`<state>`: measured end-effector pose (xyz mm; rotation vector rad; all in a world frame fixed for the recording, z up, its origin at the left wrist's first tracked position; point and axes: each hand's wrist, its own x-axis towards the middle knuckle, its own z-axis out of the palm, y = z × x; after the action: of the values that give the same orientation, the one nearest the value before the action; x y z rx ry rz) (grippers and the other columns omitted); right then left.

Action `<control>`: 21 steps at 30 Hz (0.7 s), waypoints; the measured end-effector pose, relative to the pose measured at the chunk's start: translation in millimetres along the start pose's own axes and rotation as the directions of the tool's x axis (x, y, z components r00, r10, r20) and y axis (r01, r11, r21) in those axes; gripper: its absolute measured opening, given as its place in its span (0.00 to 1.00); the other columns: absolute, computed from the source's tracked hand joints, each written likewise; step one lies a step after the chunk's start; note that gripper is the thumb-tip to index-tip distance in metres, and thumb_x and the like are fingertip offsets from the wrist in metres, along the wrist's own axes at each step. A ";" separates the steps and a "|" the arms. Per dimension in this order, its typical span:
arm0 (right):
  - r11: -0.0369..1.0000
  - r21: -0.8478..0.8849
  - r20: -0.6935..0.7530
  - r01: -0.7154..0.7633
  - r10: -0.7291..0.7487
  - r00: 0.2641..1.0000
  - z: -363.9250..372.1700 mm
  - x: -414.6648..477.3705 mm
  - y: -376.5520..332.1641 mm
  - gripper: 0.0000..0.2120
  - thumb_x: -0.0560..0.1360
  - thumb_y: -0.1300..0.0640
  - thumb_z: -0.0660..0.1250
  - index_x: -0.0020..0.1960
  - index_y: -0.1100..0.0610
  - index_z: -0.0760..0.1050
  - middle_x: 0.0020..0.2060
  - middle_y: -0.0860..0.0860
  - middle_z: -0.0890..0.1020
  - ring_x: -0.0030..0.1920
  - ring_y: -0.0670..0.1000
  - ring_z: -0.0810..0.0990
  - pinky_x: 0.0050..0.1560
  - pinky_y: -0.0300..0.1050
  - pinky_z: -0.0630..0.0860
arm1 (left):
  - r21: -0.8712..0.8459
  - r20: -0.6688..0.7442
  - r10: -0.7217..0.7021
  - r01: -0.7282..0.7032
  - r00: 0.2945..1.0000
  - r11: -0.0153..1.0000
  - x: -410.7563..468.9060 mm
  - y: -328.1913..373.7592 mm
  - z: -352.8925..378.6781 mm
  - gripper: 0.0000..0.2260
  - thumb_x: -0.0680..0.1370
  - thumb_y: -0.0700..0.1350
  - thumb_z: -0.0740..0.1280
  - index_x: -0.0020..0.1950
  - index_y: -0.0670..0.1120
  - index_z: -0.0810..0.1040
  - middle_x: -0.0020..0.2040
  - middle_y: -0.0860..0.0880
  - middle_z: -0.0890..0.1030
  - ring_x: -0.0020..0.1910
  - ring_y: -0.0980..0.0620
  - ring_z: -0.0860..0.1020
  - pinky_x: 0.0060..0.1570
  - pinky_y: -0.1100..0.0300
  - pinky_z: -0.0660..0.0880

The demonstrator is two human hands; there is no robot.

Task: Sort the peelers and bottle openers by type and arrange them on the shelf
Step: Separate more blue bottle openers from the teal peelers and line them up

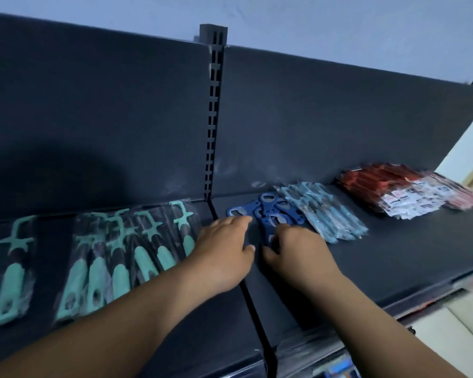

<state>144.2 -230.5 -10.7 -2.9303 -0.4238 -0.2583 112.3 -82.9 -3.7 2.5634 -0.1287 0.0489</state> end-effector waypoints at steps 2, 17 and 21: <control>0.996 0.006 -0.054 0.084 -0.084 0.995 -2.7 -0.5 6.9 0.12 0.75 0.47 0.60 0.44 0.56 0.71 0.43 0.55 0.81 0.46 0.57 0.79 0.43 0.46 0.71 | -0.034 0.007 -0.009 0.010 1.000 0.999 2.2 8.0 6.0 0.26 0.79 0.46 0.60 0.76 0.52 0.58 0.76 0.52 0.62 0.74 0.52 0.60 0.73 0.57 0.57; 0.416 0.908 0.098 -0.056 -0.081 0.992 -34.5 44.1 67.8 0.10 0.79 0.66 0.61 0.49 0.50 0.70 0.46 0.54 0.80 0.36 0.48 0.79 0.33 0.39 0.80 | -0.345 -0.126 -0.189 0.136 0.974 0.929 46.9 52.7 29.0 0.12 0.81 0.45 0.59 0.37 0.47 0.71 0.33 0.49 0.79 0.33 0.52 0.78 0.43 0.57 0.75; 0.187 0.956 0.232 -0.227 -0.005 0.973 -31.3 53.3 59.0 0.08 0.78 0.68 0.61 0.44 0.58 0.73 0.40 0.56 0.80 0.33 0.48 0.79 0.30 0.36 0.76 | -0.702 -0.041 -0.322 0.202 0.946 0.683 38.8 56.4 24.7 0.12 0.82 0.40 0.56 0.43 0.45 0.74 0.34 0.46 0.77 0.30 0.53 0.74 0.34 0.62 0.72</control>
<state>207.3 -278.2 21.7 -1.6072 -0.2247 0.2690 145.3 -146.6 8.5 1.7816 0.2511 0.0817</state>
